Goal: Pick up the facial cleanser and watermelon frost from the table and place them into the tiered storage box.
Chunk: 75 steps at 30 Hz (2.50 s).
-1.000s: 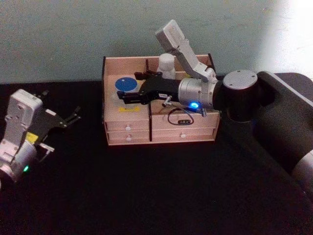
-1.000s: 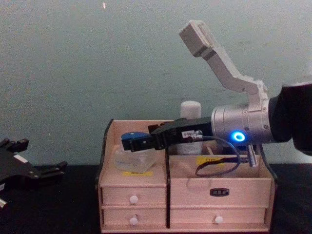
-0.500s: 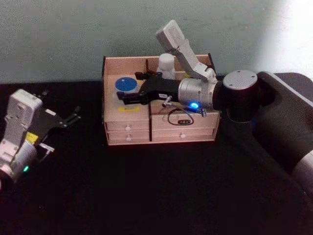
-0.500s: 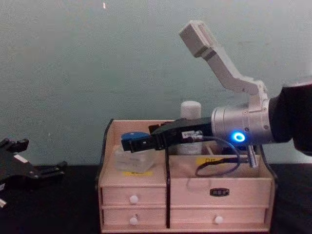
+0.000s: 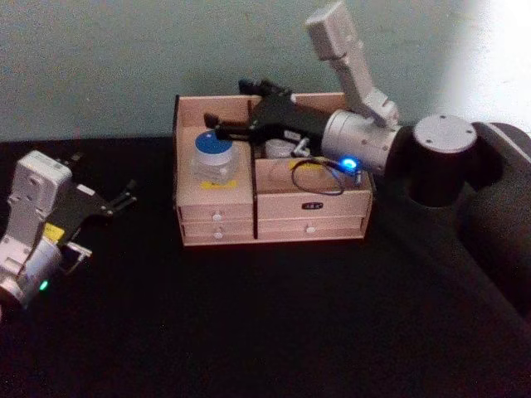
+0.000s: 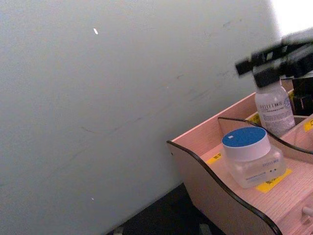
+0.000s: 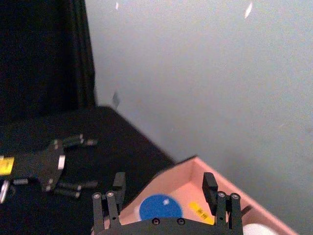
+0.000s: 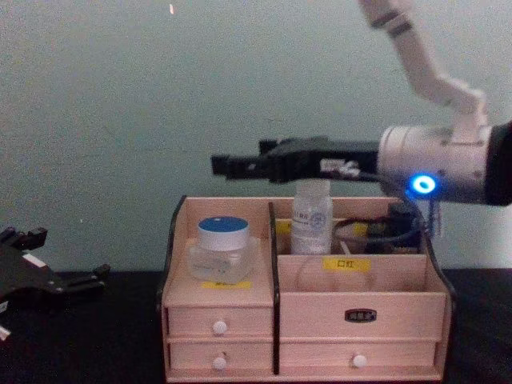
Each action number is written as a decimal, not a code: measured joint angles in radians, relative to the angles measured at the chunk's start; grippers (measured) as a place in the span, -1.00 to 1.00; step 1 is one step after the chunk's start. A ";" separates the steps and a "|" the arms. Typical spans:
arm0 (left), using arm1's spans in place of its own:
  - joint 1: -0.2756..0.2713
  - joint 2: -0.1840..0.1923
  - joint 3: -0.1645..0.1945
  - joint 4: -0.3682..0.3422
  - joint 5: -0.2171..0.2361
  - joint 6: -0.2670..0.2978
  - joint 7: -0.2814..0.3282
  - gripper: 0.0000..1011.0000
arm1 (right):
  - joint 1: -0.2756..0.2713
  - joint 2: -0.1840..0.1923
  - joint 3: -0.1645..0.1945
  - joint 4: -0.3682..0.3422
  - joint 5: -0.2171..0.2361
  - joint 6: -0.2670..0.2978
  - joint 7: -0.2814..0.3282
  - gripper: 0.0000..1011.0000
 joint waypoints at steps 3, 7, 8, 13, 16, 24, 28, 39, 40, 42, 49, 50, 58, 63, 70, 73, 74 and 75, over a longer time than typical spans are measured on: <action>0.000 0.000 0.000 0.000 0.000 0.000 0.000 0.98 | -0.037 0.025 0.025 -0.069 0.008 -0.021 -0.035 0.98; 0.000 0.000 0.000 0.000 0.000 0.000 0.000 0.98 | -0.092 0.057 0.063 -0.143 0.014 -0.044 -0.092 0.98; 0.000 0.000 0.000 0.000 0.000 0.000 0.000 0.98 | -0.103 0.063 0.071 -0.156 0.014 -0.049 -0.105 0.98; 0.000 0.000 0.000 0.000 0.000 0.000 0.000 0.98 | -0.200 0.107 0.138 -0.238 0.010 -0.080 -0.195 0.98; 0.000 0.000 0.000 0.000 0.000 0.000 0.000 0.98 | -0.246 0.122 0.172 -0.267 0.008 -0.093 -0.233 0.98; 0.000 0.000 0.000 0.000 0.000 0.000 0.000 0.98 | -0.407 0.144 0.299 -0.337 0.016 -0.141 -0.343 0.98; 0.000 0.000 0.000 0.000 0.000 0.000 0.000 0.98 | -0.484 0.135 0.348 -0.352 0.017 -0.172 -0.386 0.98; 0.000 0.000 0.000 0.000 0.000 0.000 0.000 0.98 | -0.575 0.097 0.390 -0.321 -0.009 -0.195 -0.433 0.98; 0.000 0.000 0.000 0.000 0.000 0.000 0.000 0.98 | -0.581 0.093 0.393 -0.314 -0.012 -0.189 -0.435 0.98; 0.000 0.000 0.000 0.000 0.000 0.000 0.000 0.98 | -0.584 0.089 0.395 -0.306 -0.015 -0.181 -0.437 0.98; 0.000 0.000 0.000 0.000 0.000 0.000 0.000 0.98 | -0.587 0.072 0.406 -0.271 -0.028 -0.140 -0.432 0.98; 0.000 0.000 0.000 0.000 0.000 0.000 0.000 0.98 | -0.587 0.072 0.406 -0.271 -0.028 -0.140 -0.432 0.98; 0.000 0.000 0.000 0.000 0.000 0.000 0.000 0.98 | -0.582 0.064 0.410 -0.257 -0.041 -0.117 -0.424 0.98; 0.000 0.000 0.000 0.000 0.000 0.000 0.000 0.98 | -0.582 0.064 0.410 -0.257 -0.041 -0.118 -0.424 0.98; 0.000 0.000 0.000 0.000 0.000 0.000 0.000 0.98 | -0.582 0.065 0.409 -0.257 -0.040 -0.118 -0.424 0.98; 0.000 0.000 0.000 0.000 0.000 0.000 0.000 0.98 | -0.582 0.065 0.409 -0.257 -0.040 -0.119 -0.424 0.98; 0.000 0.000 0.000 0.000 0.000 0.000 0.000 0.98 | -0.582 0.065 0.409 -0.257 -0.040 -0.119 -0.424 0.98; 0.000 0.000 0.000 0.000 0.000 0.000 0.000 0.98 | -0.582 0.065 0.409 -0.257 -0.039 -0.119 -0.424 0.98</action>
